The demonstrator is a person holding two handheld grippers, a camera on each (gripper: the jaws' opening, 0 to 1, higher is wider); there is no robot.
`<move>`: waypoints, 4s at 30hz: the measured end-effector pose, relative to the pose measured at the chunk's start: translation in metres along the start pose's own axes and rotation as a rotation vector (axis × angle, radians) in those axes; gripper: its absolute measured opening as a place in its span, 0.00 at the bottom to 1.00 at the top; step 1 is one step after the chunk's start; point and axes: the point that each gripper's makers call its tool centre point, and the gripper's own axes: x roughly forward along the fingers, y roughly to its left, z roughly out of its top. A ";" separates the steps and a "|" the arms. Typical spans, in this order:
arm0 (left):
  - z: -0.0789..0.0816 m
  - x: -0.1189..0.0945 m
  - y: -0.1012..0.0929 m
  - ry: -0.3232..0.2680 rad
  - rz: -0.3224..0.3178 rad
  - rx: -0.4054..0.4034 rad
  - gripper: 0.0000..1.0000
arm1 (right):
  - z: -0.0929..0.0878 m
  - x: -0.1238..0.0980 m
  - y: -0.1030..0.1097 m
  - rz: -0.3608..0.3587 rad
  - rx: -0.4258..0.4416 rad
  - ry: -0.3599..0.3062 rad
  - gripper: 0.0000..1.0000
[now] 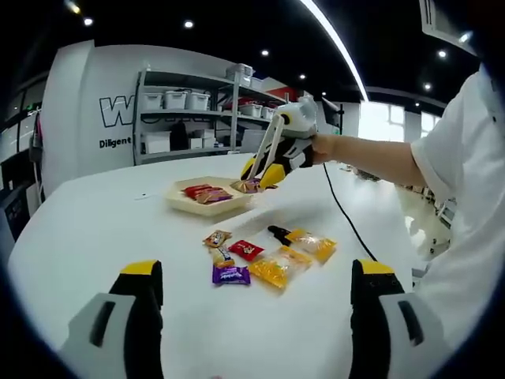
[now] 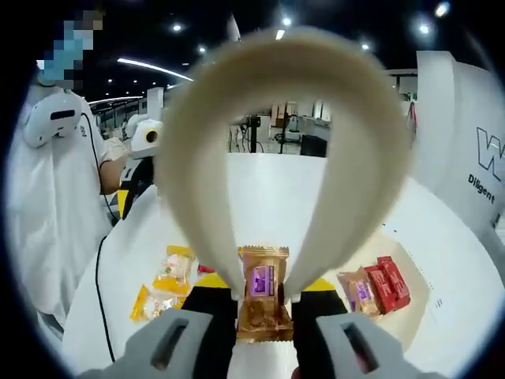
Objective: Place the target food into the container with the food tongs after gripping and lifting it, then release it inside without dropping or visibly crushing the food.
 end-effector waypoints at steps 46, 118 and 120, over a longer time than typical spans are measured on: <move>-0.005 0.001 0.003 0.021 0.007 -0.007 0.98 | -0.044 0.038 -0.073 -0.031 -0.004 0.130 0.21; -0.011 0.012 -0.008 0.019 -0.019 -0.031 0.94 | -0.001 -0.008 0.014 -0.213 0.099 -0.155 0.21; -0.010 0.013 -0.008 0.013 -0.020 -0.034 0.94 | -0.004 -0.009 0.017 -0.237 0.106 -0.139 0.21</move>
